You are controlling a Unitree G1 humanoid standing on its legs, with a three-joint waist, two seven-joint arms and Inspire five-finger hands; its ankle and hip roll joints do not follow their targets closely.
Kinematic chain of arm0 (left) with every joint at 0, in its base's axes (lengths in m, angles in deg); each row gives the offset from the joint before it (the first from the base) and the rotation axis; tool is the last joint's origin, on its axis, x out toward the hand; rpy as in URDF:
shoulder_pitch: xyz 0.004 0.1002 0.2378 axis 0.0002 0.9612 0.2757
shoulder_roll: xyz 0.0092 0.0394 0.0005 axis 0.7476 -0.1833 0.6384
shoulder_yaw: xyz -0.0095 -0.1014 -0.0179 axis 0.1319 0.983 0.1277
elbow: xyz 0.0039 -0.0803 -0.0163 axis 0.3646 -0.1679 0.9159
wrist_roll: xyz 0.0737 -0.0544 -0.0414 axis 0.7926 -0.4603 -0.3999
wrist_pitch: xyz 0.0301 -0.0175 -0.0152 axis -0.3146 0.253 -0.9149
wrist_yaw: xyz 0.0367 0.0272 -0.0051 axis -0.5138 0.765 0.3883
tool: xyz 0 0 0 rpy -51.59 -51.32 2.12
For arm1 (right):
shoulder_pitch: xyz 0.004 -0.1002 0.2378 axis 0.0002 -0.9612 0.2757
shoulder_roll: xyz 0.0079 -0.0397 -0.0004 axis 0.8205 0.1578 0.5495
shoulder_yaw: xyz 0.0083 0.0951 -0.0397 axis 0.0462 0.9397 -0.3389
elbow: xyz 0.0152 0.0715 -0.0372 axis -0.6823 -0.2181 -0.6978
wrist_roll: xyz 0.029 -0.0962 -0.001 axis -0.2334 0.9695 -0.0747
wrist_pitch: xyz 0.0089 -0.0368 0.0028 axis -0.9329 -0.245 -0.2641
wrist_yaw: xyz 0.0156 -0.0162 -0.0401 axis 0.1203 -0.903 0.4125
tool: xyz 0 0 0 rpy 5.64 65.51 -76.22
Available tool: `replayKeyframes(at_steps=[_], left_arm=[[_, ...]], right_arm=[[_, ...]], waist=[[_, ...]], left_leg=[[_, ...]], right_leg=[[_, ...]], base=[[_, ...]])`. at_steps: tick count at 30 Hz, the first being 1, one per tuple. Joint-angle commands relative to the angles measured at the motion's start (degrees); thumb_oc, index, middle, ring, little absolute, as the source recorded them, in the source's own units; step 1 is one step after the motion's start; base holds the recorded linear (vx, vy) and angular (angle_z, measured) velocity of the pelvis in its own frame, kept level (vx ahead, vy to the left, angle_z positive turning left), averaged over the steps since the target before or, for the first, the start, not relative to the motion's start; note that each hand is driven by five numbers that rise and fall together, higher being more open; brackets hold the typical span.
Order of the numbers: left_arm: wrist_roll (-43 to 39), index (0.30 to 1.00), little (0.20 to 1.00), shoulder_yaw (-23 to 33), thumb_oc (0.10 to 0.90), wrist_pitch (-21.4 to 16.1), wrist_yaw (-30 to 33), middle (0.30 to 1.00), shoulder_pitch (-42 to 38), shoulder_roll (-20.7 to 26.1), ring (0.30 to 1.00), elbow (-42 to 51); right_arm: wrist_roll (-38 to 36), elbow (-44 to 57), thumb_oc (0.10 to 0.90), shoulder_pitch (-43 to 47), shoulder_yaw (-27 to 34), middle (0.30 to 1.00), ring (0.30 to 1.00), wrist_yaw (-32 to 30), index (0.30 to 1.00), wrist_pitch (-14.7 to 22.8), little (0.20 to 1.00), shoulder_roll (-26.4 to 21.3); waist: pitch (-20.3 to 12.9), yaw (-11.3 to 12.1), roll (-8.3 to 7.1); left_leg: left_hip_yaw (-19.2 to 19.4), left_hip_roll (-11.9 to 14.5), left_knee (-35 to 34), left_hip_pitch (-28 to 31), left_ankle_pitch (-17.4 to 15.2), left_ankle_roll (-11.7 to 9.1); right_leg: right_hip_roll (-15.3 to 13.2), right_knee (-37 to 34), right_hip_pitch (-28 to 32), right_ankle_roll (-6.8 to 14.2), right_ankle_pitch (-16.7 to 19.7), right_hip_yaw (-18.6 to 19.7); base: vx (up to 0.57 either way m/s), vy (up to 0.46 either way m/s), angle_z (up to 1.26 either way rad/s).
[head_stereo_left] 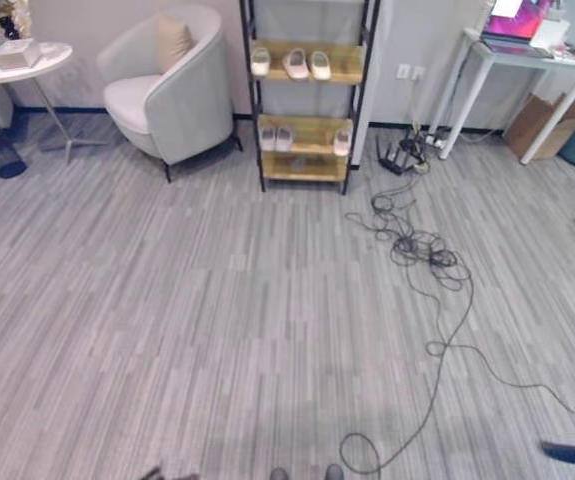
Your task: Arrange the slippers neatly on the shoe rack.
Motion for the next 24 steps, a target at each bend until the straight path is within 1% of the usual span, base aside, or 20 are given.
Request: replayKeyframes(at_steps=[1, 2, 4, 5, 6, 7, 10, 11, 12, 13, 14, 15, 16, 17, 18, 19, 21, 22, 23, 24], left_arm=[[3.08, 0.900, 0.900, 0.08, 0.800, -1.77, 1.85, 0.900, -2.78, 0.90, 0.900, -1.25], [4.37, 0.900, 0.900, -1.00, 0.800, -1.62, 2.23, 0.900, -3.34, 0.36, 0.900, -1.83], [5.29, 0.900, 0.900, -2.08, 0.800, -1.36, 2.36, 0.900, -3.77, -0.03, 0.900, -1.93], [5.80, 0.900, 0.900, -3.27, 0.800, -0.25, 1.68, 0.900, -4.96, -0.38, 0.900, -2.88], [5.81, 0.900, 0.900, -3.26, 0.800, -0.25, 1.68, 0.900, -4.97, -0.37, 0.900, -2.88], [7.55, 0.900, 0.900, -5.42, 0.800, -0.64, 1.10, 0.900, -4.23, -1.43, 0.900, -1.69], [7.98, 0.900, 0.900, -5.81, 0.800, -0.50, 2.61, 0.900, -5.24, -0.80, 0.900, -1.77], [8.42, 0.900, 0.900, -8.46, 0.800, -0.55, 2.71, 0.900, -6.43, -1.65, 0.900, 0.56], [8.99, 0.900, 0.900, -9.92, 0.800, -0.46, 2.79, 0.900, -7.03, -2.16, 0.900, 1.60], [9.43, 0.900, 0.900, -11.66, 0.800, -0.39, 3.08, 0.900, -8.09, -2.73, 0.900, 3.51], [9.43, 0.900, 0.900, -11.66, 0.800, -0.39, 3.09, 0.900, -8.09, -2.73, 0.900, 3.51], [10.47, 0.900, 0.900, -13.94, 0.800, -0.48, 3.68, 0.900, -9.05, -3.26, 0.900, 4.03], [11.11, 0.900, 0.900, -14.82, 0.800, -0.48, 3.65, 0.900, -9.34, -3.69, 0.900, 4.11], [11.83, 0.900, 0.900, -15.36, 0.800, -0.33, 3.30, 0.900, -8.61, -4.33, 0.900, 4.00], [12.93, 0.900, 0.900, -15.90, 0.800, -0.23, 3.12, 0.900, -7.56, -4.81, 0.900, 3.53], [12.94, 0.900, 0.900, -15.90, 0.800, -0.23, 3.12, 0.900, -7.56, -4.81, 0.900, 3.53], [15.27, 0.900, 0.900, -16.47, 0.800, 0.05, 2.77, 0.900, -6.46, -5.25, 0.900, 1.89], [17.52, 0.900, 0.900, -16.42, 0.800, 0.57, 2.89, 0.900, -5.97, -5.13, 0.900, 0.28], [18.41, 0.900, 0.900, -15.35, 0.800, 0.96, 2.70, 0.900, -5.10, -4.93, 0.900, -1.02], [19.56, 0.900, 0.900, -15.08, 0.800, 1.10, 3.27, 0.900, -4.27, -4.67, 0.900, -1.85]], right_arm=[[0.38, -0.40, 0.800, -0.30, -4.21, 0.900, 0.900, -2.13, 0.900, 1.68, 0.900, 1.02], [0.53, -0.33, 0.800, -0.61, -4.98, 0.900, 0.900, -2.43, 0.900, 1.55, 0.900, 3.07], [0.46, -0.43, 0.800, -1.01, -5.40, 0.900, 0.900, -2.70, 0.900, 1.45, 0.900, 4.18], [1.06, 0.80, 0.800, -0.63, -7.06, 0.900, 0.900, -2.78, 0.900, 1.20, 0.900, 6.17], [1.07, 0.83, 0.800, -0.64, -7.05, 0.900, 0.900, -2.80, 0.900, 1.17, 0.900, 6.18], [2.50, 3.04, 0.800, -0.76, -8.96, 0.900, 0.900, -3.10, 0.900, 1.18, 0.900, 8.11], [5.34, 4.18, 0.800, 0.65, -12.70, 0.900, 0.900, -3.13, 0.900, 0.90, 0.900, 8.69], [7.89, 6.33, 0.800, 0.73, -15.73, 0.900, 0.900, -3.39, 0.900, 0.84, 0.900, 9.59], [8.18, 7.21, 0.800, 0.22, -15.91, 0.900, 0.900, -3.62, 0.900, 0.83, 0.900, 9.95], [8.39, 7.40, 0.800, 0.13, -16.30, 0.900, 0.900, -4.18, 0.900, 0.41, 0.900, 10.15], [8.39, 7.40, 0.800, 0.13, -16.30, 0.900, 0.900, -4.18, 0.900, 0.41, 0.900, 10.15], [8.54, 6.14, 0.800, 0.11, -17.01, 0.900, 0.900, -4.77, 0.900, -0.19, 0.900, 10.78], [8.08, 5.68, 0.800, 0.07, -17.01, 0.900, 0.900, -5.00, 0.900, -0.21, 0.900, 11.17], [7.25, 5.51, 0.800, -0.27, -17.00, 0.900, 0.900, -4.98, 0.900, -0.10, 0.900, 12.08], [6.44, 5.35, 0.800, -0.43, -17.10, 0.900, 0.900, -4.78, 0.900, 0.06, 0.900, 12.99], [6.44, 5.35, 0.800, -0.43, -17.10, 0.900, 0.900, -4.78, 0.900, 0.06, 0.900, 12.99], [6.66, 5.23, 0.800, -0.56, -18.25, 0.900, 0.900, -4.31, 0.900, 0.40, 0.900, 14.20], [9.05, 5.21, 0.800, 0.44, -20.07, 0.900, 0.900, -4.27, 0.900, 0.21, 0.900, 14.67], [11.37, 5.18, 0.800, 0.65, -21.46, 0.900, 0.900, -3.91, 0.900, 0.01, 0.900, 14.94], [12.56, 5.44, 0.800, 1.06, -21.98, 0.900, 0.900, -3.82, 0.900, -0.14, 0.900, 15.47]], waist=[[-1.78, -0.19, 1.62], [-1.68, -0.33, 1.60], [-1.57, -0.46, 1.58], [-0.76, -0.72, 1.77], [-0.79, -0.72, 1.77], [0.35, -0.65, 1.97], [1.64, -0.61, 1.50], [4.07, 0.13, 0.24], [5.19, -0.18, -0.13], [6.91, -0.31, -0.25], [6.87, -0.34, -0.21], [8.63, -0.30, -1.13], [8.74, -0.03, -0.52], [8.35, 0.71, -0.06], [7.86, 1.61, 0.34], [7.79, 1.66, 0.27], [7.03, 3.21, 0.89], [6.34, 4.90, 0.50], [5.38, 5.66, 0.18], [4.62, 6.39, -0.20]], left_leg=[[-2.43, 4.24, -0.46, 1.67, -2.43, -5.26], [-2.53, 4.35, -0.46, 1.48, -2.30, -5.44], [-2.68, 4.46, -0.46, 1.36, -2.24, -5.62], [-2.77, 5.18, -0.46, 1.13, -1.95, -6.03], [-2.77, 5.19, -0.46, 1.08, -1.94, -6.03], [-2.67, 6.07, -0.26, 1.22, -1.76, -6.04], [-1.95, 6.96, 4.61, -0.16, -3.66, -6.29], [-0.46, 7.00, 16.94, -5.31, -5.33, -6.50], [0.72, 8.38, 24.86, -9.85, -3.50, -6.61], [2.48, 10.16, 32.89, -14.70, 0.71, -6.41], [2.43, 10.19, 32.98, -14.80, 0.68, -6.41], [5.40, 10.50, 38.58, -19.94, 1.40, -5.51], [6.39, 10.16, 38.16, -22.80, -0.64, -5.19], [8.03, 9.16, 33.09, -23.47, -2.20, -4.63], [8.36, 8.30, 26.88, -23.16, -1.13, -4.64], [8.45, 8.23, 26.52, -23.07, -0.89, -4.63], [7.91, 7.01, 13.89, -22.81, 2.88, -5.59], [8.03, 6.62, 6.84, -24.63, 3.89, -5.93], [7.84, 6.16, 3.84, -22.70, 4.47, -5.51], [7.31, 5.98, 4.79, -23.14, 6.18, -5.16]], right_leg=[[-2.99, 0.43, 3.69, 5.25, -5.96, 1.82], [-3.00, 0.43, 3.78, 5.14, -6.05, 1.32], [-2.98, 0.57, 3.92, 5.04, -6.19, 0.79], [-2.82, 2.46, 3.17, 4.75, -7.12, 0.59], [-2.82, 2.59, 3.06, 4.74, -7.19, 0.59], [-2.52, 5.98, 1.13, 3.96, -8.35, 1.10], [-2.07, 9.26, -0.85, 3.23, -9.44, 2.52], [-1.67, 11.01, -1.25, 2.25, -10.42, 4.16], [-1.56, 11.08, -0.76, 1.40, -10.67, 3.83], [-1.26, 11.18, 0.12, 0.15, -11.20, 3.10], [-1.22, 11.19, 0.07, 0.14, -11.20, 3.06], [-1.54, 10.88, 1.17, -0.77, -12.49, 2.41], [-1.09, 10.45, 2.25, -0.64, -13.56, 1.93], [-0.79, 9.68, 3.88, -0.24, -14.47, 2.24], [-0.49, 8.81, 5.26, 0.34, -14.93, 2.93], [-0.56, 8.77, 5.17, 0.34, -14.85, 2.98], [-0.05, 7.15, 8.42, 1.31, -16.25, 3.64], [-0.36, 5.98, 11.34, 1.98, -17.15, 4.32], [-0.33, 6.01, 12.54, 2.71, -17.85, 5.07], [-0.56, 6.54, 13.50, 3.18, -18.06, 5.61]], base=[[-0.02, -0.013, 0.22], [-0.01, -0.005, 0.33], [0.03, -0.120, 0.34], [0.06, -0.231, 0.30], [0.06, -0.274, 0.22], [0.00, -0.091, 0.13], [-0.01, -0.139, -0.12], [-0.02, -0.252, -0.44], [0.00, -0.358, -0.40], [0.02, -0.206, -0.05], [0.10, -0.235, 0.34], [0.19, -0.135, 0.30], [0.37, -0.101, 0.24], [0.47, 0.084, 0.13], [0.35, 0.089, 0.11], [0.35, 0.103, -0.08], [0.55, 0.131, -0.26], [0.80, 0.181, -0.30], [0.85, 0.195, -0.22], [0.74, 0.187, -0.38]])
